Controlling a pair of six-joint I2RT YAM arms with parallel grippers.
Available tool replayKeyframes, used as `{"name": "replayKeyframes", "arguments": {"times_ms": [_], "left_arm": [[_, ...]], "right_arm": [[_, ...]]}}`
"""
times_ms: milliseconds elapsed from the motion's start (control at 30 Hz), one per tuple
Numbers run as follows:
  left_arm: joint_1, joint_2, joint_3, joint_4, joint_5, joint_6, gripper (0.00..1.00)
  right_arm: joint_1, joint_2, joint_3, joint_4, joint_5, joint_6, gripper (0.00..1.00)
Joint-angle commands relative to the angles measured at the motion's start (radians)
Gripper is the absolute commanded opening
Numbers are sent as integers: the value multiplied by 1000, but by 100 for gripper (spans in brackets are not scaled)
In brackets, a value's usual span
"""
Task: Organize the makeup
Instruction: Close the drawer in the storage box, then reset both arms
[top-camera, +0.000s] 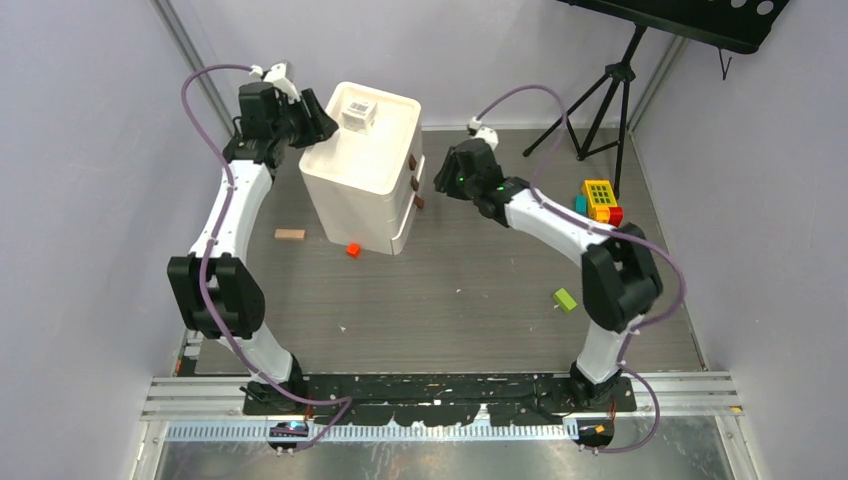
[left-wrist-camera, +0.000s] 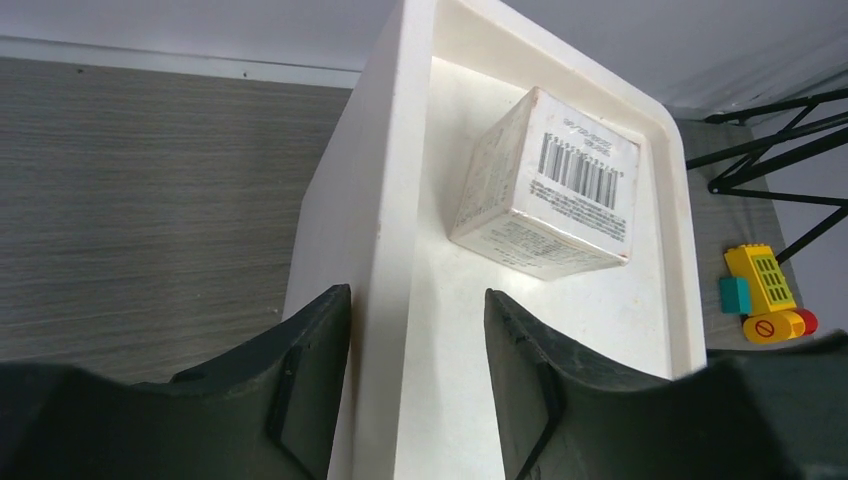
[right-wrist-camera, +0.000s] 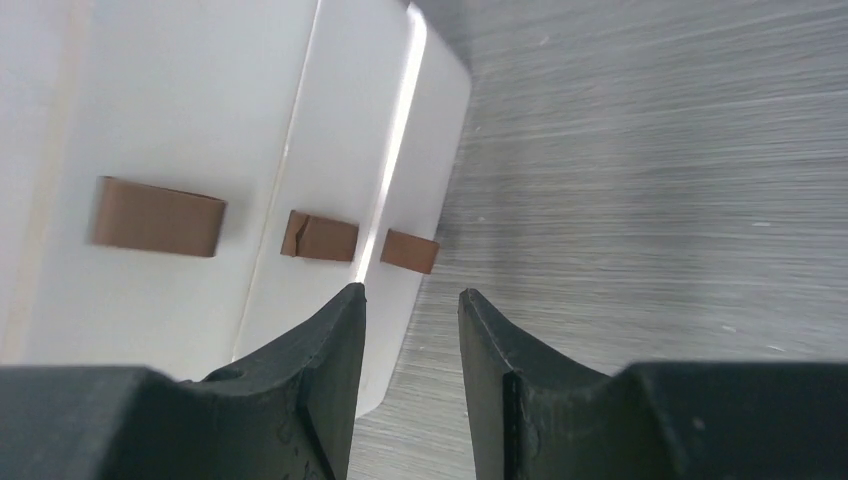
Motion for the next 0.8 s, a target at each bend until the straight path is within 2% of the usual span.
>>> {"name": "replayKeyframes", "arguments": {"times_ms": [0, 233, 400, 767], "left_arm": [[-34, -147, 52, 18, -19, -29, 54], [-35, -276, -12, 1, -158, -46, 62], [-34, -399, -115, -49, -270, -87, 68], [-34, -654, -429, -338, -404, -76, 78]], "right_arm": [[-39, -220, -98, 18, 150, -41, 45], [-69, -384, -262, -52, 203, -19, 45], [-88, -542, -391, -99, 239, -6, 45], [-94, -967, -537, -424, 428, 15, 48]]}}
